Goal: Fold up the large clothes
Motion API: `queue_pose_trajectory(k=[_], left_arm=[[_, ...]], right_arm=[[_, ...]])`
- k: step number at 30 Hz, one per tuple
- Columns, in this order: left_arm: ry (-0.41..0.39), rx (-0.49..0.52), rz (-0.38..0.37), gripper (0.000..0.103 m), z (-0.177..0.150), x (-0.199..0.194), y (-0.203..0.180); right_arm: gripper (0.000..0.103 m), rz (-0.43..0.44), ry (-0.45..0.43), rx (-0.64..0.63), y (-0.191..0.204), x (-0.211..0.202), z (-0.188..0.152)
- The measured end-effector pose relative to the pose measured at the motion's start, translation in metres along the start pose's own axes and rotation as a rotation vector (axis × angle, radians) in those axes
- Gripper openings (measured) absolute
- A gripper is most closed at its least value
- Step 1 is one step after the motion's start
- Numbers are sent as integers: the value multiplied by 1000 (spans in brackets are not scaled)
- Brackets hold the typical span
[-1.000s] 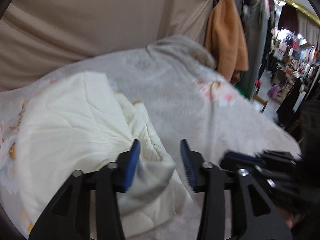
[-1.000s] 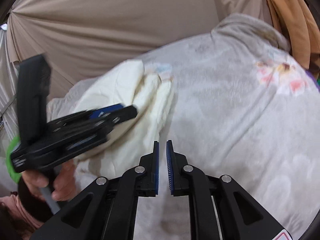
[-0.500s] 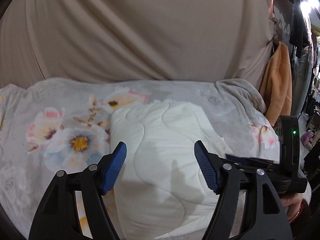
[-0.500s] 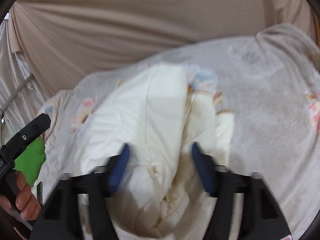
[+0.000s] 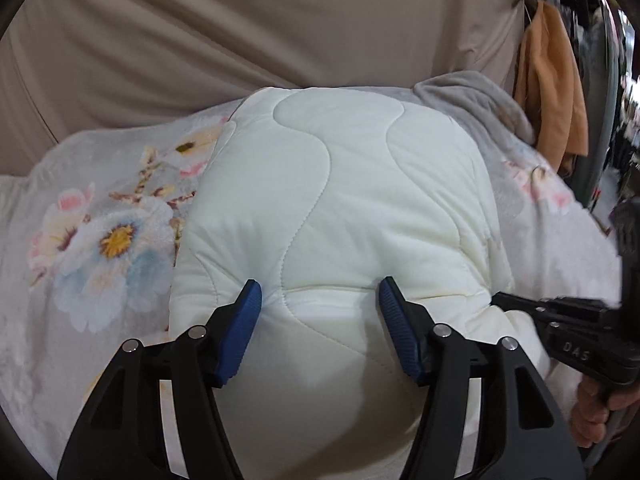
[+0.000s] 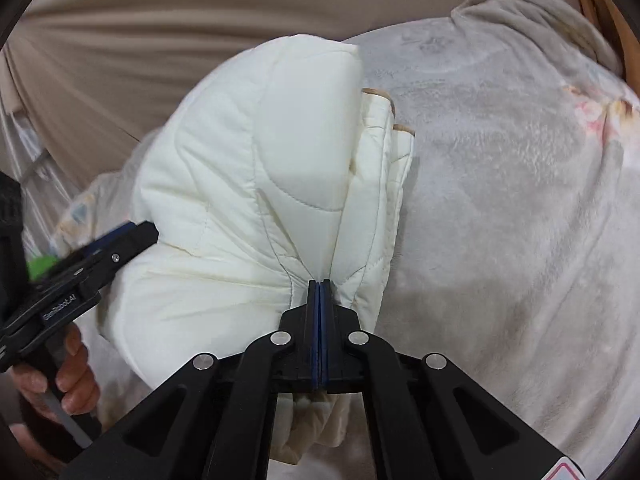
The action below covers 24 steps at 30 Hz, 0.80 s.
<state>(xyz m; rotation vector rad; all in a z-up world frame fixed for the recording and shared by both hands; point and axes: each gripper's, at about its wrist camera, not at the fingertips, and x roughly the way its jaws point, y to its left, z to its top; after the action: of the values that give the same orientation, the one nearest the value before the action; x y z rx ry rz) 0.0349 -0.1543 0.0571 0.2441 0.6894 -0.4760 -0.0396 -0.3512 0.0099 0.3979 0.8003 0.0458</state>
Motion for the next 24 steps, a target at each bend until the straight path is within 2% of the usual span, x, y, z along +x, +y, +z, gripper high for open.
queue_pose_trajectory(k=[2,6,9,12,14,16,19,24], left_arm=[[-1,-16,13,59,-1,4,1],[7,-43,3,59,2,4,7],[4,-44,8,59,2,4,6],[6,-46,10,59,2,5,5],[7,-48,5,59,2,5,7],[2,-47,-2,59,3,5,7],[-1,-38,-22,60,3,6,5],[-32,16,0,60,-1,10,-7]], right_arm=[[0,-33,-12,5,5,-10,6],[0,-83,-176,-56,39,-58,39],[0,-86,-215,-113,68,-57,76],[0,-68,-152,-77,78,-17,106],[0,-116,-108,-60,77,17,113],[0,-165,-59,-42,68,50,108],[0,-148,-36,-4,51,69,99],[0,-140,-41,0,35,88,86]])
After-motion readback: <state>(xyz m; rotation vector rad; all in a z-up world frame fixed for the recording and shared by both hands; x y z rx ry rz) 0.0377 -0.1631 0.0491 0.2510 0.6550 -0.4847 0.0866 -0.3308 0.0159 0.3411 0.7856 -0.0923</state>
